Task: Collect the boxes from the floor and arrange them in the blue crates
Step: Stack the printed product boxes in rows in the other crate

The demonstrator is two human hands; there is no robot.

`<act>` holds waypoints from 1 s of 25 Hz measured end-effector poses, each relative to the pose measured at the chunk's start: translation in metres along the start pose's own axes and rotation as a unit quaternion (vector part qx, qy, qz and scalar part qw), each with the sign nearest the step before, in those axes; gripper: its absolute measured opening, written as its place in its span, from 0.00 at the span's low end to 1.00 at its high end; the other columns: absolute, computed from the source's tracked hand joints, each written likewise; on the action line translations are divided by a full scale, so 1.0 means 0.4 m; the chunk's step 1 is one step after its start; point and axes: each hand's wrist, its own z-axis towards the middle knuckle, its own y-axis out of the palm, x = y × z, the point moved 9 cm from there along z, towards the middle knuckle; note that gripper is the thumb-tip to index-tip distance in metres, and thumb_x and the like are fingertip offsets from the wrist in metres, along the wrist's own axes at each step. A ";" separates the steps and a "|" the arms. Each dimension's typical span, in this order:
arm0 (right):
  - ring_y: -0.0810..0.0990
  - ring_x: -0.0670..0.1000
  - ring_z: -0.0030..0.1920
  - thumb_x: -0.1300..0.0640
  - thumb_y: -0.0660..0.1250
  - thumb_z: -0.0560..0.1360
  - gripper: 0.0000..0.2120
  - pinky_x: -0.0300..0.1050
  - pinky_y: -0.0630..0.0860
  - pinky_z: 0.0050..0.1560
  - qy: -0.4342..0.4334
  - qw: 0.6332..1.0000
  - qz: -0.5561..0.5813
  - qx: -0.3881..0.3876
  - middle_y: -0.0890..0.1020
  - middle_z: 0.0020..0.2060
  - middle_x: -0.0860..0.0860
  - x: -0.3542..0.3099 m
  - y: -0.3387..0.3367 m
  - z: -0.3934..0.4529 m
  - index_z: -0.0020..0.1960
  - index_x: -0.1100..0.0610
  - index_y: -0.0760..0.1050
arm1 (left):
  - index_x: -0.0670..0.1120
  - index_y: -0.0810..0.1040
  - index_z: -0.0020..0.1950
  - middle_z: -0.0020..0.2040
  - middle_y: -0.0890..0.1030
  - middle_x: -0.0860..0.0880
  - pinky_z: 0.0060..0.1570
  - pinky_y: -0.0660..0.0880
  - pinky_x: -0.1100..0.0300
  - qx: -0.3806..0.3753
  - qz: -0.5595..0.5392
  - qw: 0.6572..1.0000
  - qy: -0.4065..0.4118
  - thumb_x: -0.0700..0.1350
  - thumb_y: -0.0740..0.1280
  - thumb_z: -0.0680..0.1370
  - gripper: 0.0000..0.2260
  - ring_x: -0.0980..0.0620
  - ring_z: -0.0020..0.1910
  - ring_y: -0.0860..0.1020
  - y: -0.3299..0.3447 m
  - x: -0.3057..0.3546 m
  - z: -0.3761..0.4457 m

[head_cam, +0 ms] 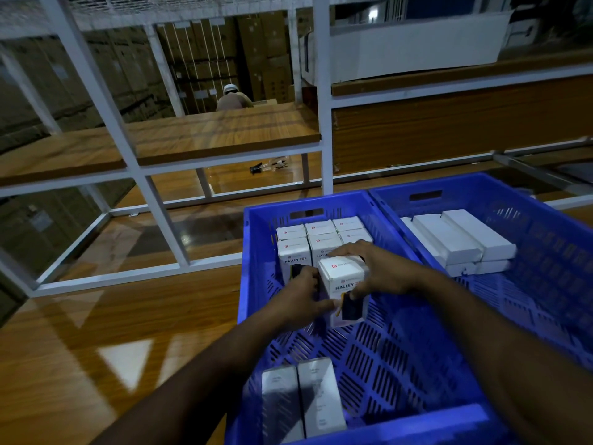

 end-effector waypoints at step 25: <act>0.70 0.57 0.64 0.58 0.69 0.73 0.22 0.51 0.71 0.61 0.162 0.849 -0.484 0.137 0.72 0.63 0.56 0.089 -0.001 0.106 0.66 0.59 0.69 | 0.45 0.77 0.60 0.49 0.80 0.51 0.53 0.78 0.54 0.254 -0.024 0.967 0.008 0.42 0.72 0.77 0.13 0.52 0.51 0.80 -0.152 -0.020 -0.048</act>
